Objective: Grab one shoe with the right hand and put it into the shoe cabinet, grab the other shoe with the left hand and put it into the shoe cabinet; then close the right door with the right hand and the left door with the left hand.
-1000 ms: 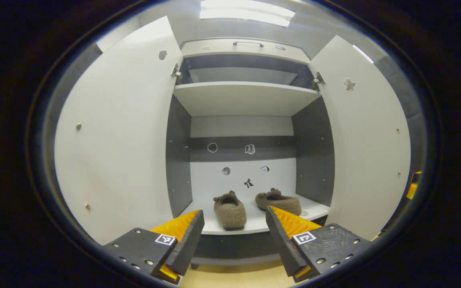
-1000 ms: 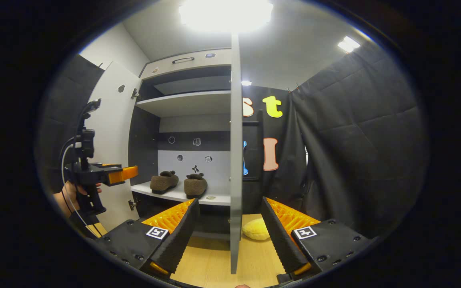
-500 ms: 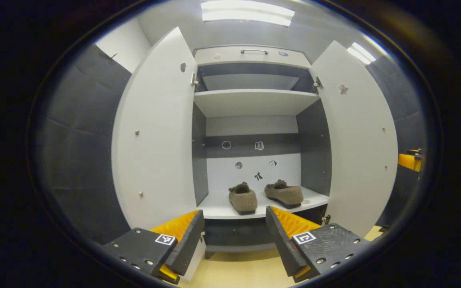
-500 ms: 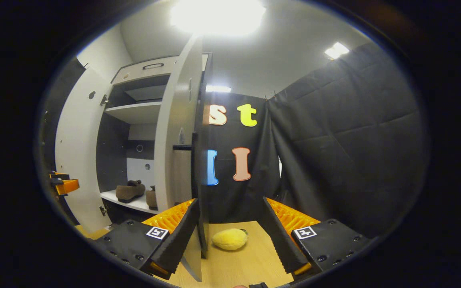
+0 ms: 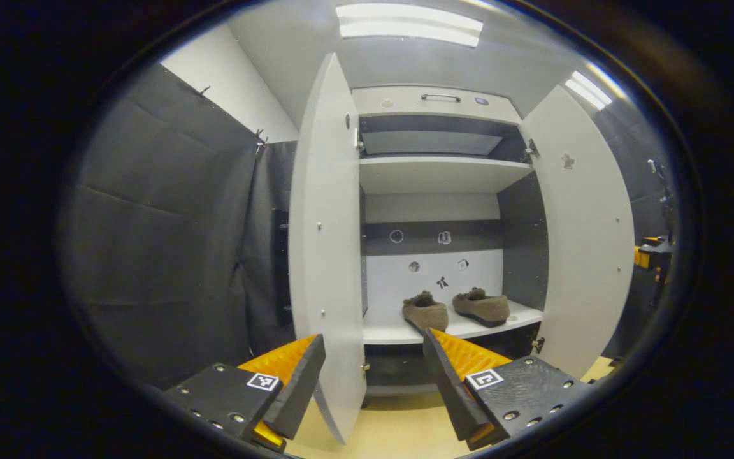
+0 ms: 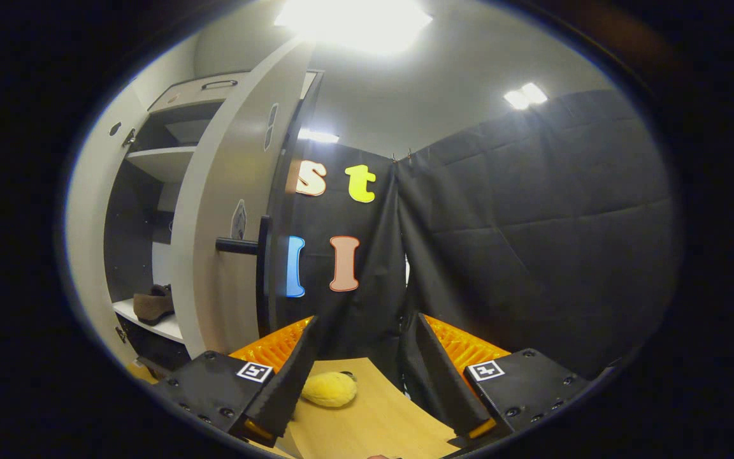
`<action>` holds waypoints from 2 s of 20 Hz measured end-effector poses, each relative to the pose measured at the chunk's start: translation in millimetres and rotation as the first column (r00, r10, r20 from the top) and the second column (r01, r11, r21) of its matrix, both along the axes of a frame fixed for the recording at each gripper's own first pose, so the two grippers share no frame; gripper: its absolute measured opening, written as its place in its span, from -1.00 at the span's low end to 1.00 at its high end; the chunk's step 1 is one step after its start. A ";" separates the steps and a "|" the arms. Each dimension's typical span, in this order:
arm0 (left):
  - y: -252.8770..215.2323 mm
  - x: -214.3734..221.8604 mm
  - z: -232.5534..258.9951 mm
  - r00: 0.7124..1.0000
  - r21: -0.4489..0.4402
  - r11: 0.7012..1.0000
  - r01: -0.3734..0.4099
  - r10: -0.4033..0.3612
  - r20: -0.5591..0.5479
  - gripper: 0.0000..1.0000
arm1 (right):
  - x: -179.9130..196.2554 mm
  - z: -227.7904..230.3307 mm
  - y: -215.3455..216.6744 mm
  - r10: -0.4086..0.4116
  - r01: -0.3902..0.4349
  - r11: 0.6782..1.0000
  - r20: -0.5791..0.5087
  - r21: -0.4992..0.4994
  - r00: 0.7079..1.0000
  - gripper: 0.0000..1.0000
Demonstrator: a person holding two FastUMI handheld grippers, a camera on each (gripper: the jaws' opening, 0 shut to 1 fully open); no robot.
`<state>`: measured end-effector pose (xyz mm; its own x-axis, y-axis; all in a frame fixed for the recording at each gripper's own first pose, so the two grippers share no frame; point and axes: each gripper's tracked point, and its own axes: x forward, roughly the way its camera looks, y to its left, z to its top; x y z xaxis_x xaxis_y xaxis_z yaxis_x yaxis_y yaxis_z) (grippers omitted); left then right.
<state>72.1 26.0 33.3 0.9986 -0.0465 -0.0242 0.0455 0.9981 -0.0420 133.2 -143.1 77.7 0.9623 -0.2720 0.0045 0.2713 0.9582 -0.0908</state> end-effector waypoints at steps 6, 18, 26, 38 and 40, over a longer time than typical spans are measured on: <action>65.2 -5.0 4.1 0.999 -0.011 0.999 -0.044 0.044 0.011 0.80 | -7.2 3.2 5.1 -0.047 0.047 0.999 0.013 0.013 0.999 0.90; 134.0 2.7 -12.7 0.999 -0.041 0.998 -0.041 0.041 -0.007 0.80 | -5.3 -1.7 122.6 0.057 -0.058 0.998 0.007 0.034 0.998 0.90; 175.6 -2.7 -25.9 0.996 -0.061 0.995 -0.082 0.081 -0.028 0.80 | 20.8 -4.5 184.3 0.144 -0.144 0.988 -0.005 0.049 0.990 0.91; 191.6 44.2 -28.6 0.998 -0.111 0.993 -0.051 0.046 -0.043 0.80 | -0.2 -5.8 210.1 0.134 -0.134 0.991 -0.006 0.002 0.991 0.91; 190.4 57.7 -26.7 0.998 -0.110 0.993 -0.049 0.045 -0.040 0.79 | -10.0 -8.0 206.8 0.138 -0.138 0.990 -0.003 -0.001 0.990 0.84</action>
